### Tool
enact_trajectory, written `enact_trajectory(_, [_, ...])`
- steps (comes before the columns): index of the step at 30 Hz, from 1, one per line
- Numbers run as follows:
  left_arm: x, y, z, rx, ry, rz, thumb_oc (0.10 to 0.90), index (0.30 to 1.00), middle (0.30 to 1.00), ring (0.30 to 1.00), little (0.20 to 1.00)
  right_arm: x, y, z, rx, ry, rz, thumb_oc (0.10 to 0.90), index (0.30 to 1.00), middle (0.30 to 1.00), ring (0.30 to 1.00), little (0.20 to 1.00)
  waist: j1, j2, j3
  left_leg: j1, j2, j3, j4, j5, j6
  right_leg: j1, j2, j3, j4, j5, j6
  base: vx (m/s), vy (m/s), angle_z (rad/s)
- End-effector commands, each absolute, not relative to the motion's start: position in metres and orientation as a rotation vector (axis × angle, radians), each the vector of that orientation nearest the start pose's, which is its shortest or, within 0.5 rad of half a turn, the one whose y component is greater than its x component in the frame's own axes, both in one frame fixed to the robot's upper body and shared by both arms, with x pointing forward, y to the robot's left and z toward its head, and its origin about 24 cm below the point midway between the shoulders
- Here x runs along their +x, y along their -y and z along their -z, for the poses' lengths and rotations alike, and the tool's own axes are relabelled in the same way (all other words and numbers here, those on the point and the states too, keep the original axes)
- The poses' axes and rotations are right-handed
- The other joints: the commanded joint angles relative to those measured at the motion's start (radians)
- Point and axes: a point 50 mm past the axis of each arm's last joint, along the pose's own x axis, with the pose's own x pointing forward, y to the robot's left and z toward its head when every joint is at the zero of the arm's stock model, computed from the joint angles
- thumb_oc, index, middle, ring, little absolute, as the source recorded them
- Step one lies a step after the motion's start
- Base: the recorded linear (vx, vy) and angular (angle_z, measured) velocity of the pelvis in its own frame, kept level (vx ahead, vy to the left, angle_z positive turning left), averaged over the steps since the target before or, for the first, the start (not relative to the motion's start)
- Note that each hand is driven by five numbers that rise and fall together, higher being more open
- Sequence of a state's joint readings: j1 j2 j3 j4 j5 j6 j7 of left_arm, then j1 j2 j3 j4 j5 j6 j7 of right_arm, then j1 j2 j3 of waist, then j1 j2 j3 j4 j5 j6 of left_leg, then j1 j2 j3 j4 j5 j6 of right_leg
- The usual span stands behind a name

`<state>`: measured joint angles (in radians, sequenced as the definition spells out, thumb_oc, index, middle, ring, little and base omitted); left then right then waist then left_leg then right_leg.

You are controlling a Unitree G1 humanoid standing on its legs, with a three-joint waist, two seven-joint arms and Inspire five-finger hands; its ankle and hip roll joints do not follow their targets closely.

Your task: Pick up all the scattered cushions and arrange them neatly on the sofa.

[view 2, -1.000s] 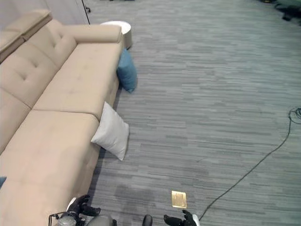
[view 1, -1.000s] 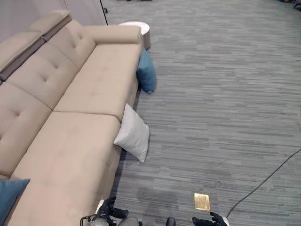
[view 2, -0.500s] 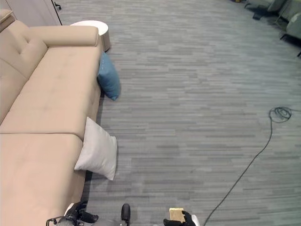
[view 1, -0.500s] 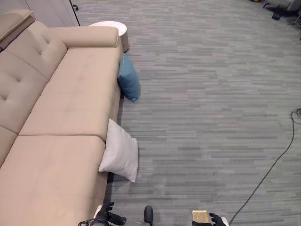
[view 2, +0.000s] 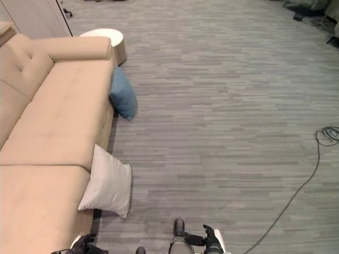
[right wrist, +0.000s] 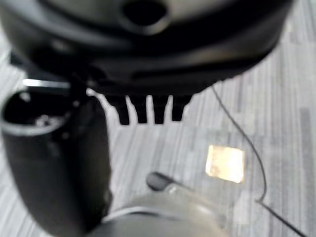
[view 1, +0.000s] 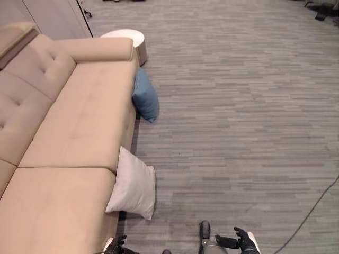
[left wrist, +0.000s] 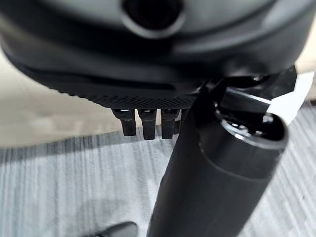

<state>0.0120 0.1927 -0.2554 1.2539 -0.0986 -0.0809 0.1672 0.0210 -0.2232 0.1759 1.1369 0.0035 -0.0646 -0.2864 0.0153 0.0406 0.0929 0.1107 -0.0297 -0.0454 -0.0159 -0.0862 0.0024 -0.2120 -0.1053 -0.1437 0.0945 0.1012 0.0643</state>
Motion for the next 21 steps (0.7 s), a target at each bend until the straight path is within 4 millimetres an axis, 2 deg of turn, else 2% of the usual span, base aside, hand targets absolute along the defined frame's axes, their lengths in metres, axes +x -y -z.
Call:
enact_trajectory(1, [0.12,-0.206,0.157,0.326,-1.064,-0.087,0.8,0.9,0.9,0.9,0.9,0.116,0.249,0.144,-0.48,-0.999,0.261,0.8,0.9,0.9,0.9,0.9,0.028,-0.027,0.038,-0.189,0.059,-0.007,0.323,0.052,-0.044,0.116,0.007,-0.022,-0.028,-0.095,0.019,0.04,-0.358,0.68])
enact_trajectory(3, [0.126,-0.204,0.156,0.329,-1.044,-0.07,0.8,0.9,0.9,0.9,0.9,0.115,0.255,0.143,-0.486,-1.002,0.282,0.8,0.9,0.9,0.9,0.9,0.037,-0.038,0.057,-0.254,0.078,0.021,0.429,0.082,-0.04,0.142,0.011,-0.037,-0.045,-0.105,-0.001,0.06,-0.31,0.45])
enact_trajectory(4, [0.128,-0.202,0.155,0.341,-1.034,-0.03,0.8,0.9,0.9,0.9,0.9,0.118,0.291,0.132,-0.498,-1.02,0.403,0.8,0.9,0.9,0.9,0.9,0.05,-0.044,0.066,-0.279,0.106,0.052,0.485,0.084,-0.042,0.175,0.018,-0.059,-0.059,-0.118,-0.015,0.11,-0.253,0.19])
enact_trajectory(5, [0.129,-0.197,0.155,0.336,-1.031,-0.017,0.8,0.9,0.9,0.9,0.9,0.112,0.295,0.132,-0.495,-1.025,0.406,0.8,0.9,0.9,0.9,0.9,0.052,-0.05,0.066,-0.294,0.104,0.06,0.476,0.089,-0.039,0.183,0.018,-0.066,-0.067,-0.123,-0.017,0.14,-0.226,0.26])
enact_trajectory(6, [0.127,-0.195,0.156,0.352,-1.038,0.003,0.8,0.9,0.9,0.9,0.9,0.109,0.294,0.134,-0.472,-1.036,0.395,0.8,0.9,0.9,0.9,0.9,0.053,-0.055,0.065,-0.304,0.091,0.064,0.46,0.073,-0.038,0.191,0.023,-0.066,-0.075,-0.126,-0.017,0.18,-0.122,0.73])
enact_trajectory(7, [0.125,-0.191,0.158,0.368,-1.055,0.034,0.8,0.9,0.9,0.9,0.9,0.104,0.288,0.138,-0.463,-1.055,0.38,0.8,0.9,0.9,0.9,0.9,0.052,-0.059,0.06,-0.312,0.055,0.076,0.388,0.033,-0.03,0.209,0.027,-0.071,-0.089,-0.132,-0.01,0.15,-0.073,0.66])
enact_trajectory(8, [0.124,-0.191,0.158,0.368,-1.055,0.034,0.8,0.9,0.9,0.9,0.9,0.104,0.288,0.138,-0.463,-1.055,0.38,0.8,0.9,0.9,0.9,0.9,0.052,-0.059,0.061,-0.31,0.054,0.076,0.387,0.033,-0.029,0.21,0.026,-0.072,-0.089,-0.133,-0.01,0.16,-0.051,0.38])
enact_trajectory(9, [0.124,-0.189,0.159,0.373,-1.063,0.046,0.8,0.9,0.9,0.9,0.9,0.102,0.287,0.139,-0.457,-1.064,0.383,0.8,0.9,0.9,0.9,0.9,0.05,-0.06,0.056,-0.32,0.042,0.099,0.33,0.032,-0.028,0.222,0.028,-0.081,-0.098,-0.139,-0.006,0.09,-0.012,-0.14])
enact_trajectory(13, [0.119,-0.189,0.16,0.368,-1.076,0.05,0.8,0.9,0.9,0.9,0.9,0.096,0.279,0.143,-0.436,-1.085,0.37,0.8,0.9,0.9,0.9,0.9,0.055,-0.04,0.042,-0.341,0.021,0.198,0.192,0.092,-0.018,0.255,0.069,-0.084,-0.108,-0.161,-0.005,0.17,0.015,0.06])
enact_trajectory(14, [0.113,-0.193,0.162,0.357,-1.096,0.027,0.8,0.9,0.9,0.9,0.9,0.091,0.271,0.148,-0.444,-1.109,0.328,0.8,0.9,0.9,0.9,0.9,0.064,-0.036,0.029,-0.299,-0.006,0.163,0.154,0.085,-0.008,0.268,0.078,-0.075,-0.086,-0.182,-0.003,0.38,0.177,0.07])
enact_trajectory(15, [0.107,-0.198,0.163,0.348,-1.114,0.001,0.8,0.9,0.9,0.9,0.9,0.087,0.266,0.15,-0.452,-1.121,0.302,0.8,0.9,0.9,0.9,0.9,0.071,-0.041,0.008,-0.252,-0.022,0.144,0.116,0.067,0.014,0.263,0.064,-0.085,-0.014,-0.196,0.014,0.39,0.225,-0.15])
enact_trajectory(16, [0.107,-0.201,0.163,0.347,-1.116,-0.006,0.8,0.9,0.9,0.9,0.9,0.085,0.264,0.151,-0.458,-1.128,0.285,0.8,0.9,0.9,0.9,0.9,0.072,-0.039,0.003,-0.225,-0.03,0.131,0.103,0.056,0.028,0.243,0.047,-0.092,0.066,-0.192,0.03,0.22,0.158,-0.27])
enact_trajectory(17, [0.107,-0.201,0.163,0.347,-1.116,-0.006,0.8,0.9,0.9,0.9,0.9,0.085,0.264,0.151,-0.458,-1.128,0.285,0.8,0.9,0.9,0.9,0.9,0.071,-0.04,0.003,-0.225,-0.03,0.131,0.103,0.056,0.029,0.242,0.046,-0.092,0.069,-0.194,0.031,0.1,0.149,-0.05])
enact_trajectory(19, [0.112,-0.205,0.16,0.342,-1.092,-0.026,0.8,0.9,0.9,0.9,0.9,0.09,0.261,0.151,-0.464,-1.119,0.26,0.8,0.9,0.9,0.9,0.9,0.055,-0.024,0.025,-0.187,-0.038,0.09,0.099,0.041,0.059,0.154,-0.003,-0.098,0.301,-0.12,0.081,0.08,0.165,0.53])
enact_trajectory(20, [0.114,-0.206,0.159,0.341,-1.085,-0.031,0.8,0.9,0.9,0.9,0.9,0.093,0.26,0.151,-0.46,-1.111,0.259,0.8,0.9,0.9,0.9,0.9,0.052,-0.016,0.031,-0.18,-0.036,0.078,0.098,0.04,0.064,0.126,-0.005,-0.089,0.359,-0.107,0.081,0.05,0.1,0.92])
enact_trajectory(21, [0.114,-0.206,0.159,0.341,-1.085,-0.031,0.8,0.9,0.9,0.9,0.9,0.093,0.26,0.151,-0.46,-1.111,0.259,0.8,0.9,0.9,0.9,0.9,0.052,-0.016,0.031,-0.18,-0.036,0.078,0.098,0.04,0.064,0.126,-0.005,-0.089,0.36,-0.107,0.081,0.09,0.052,0.87])
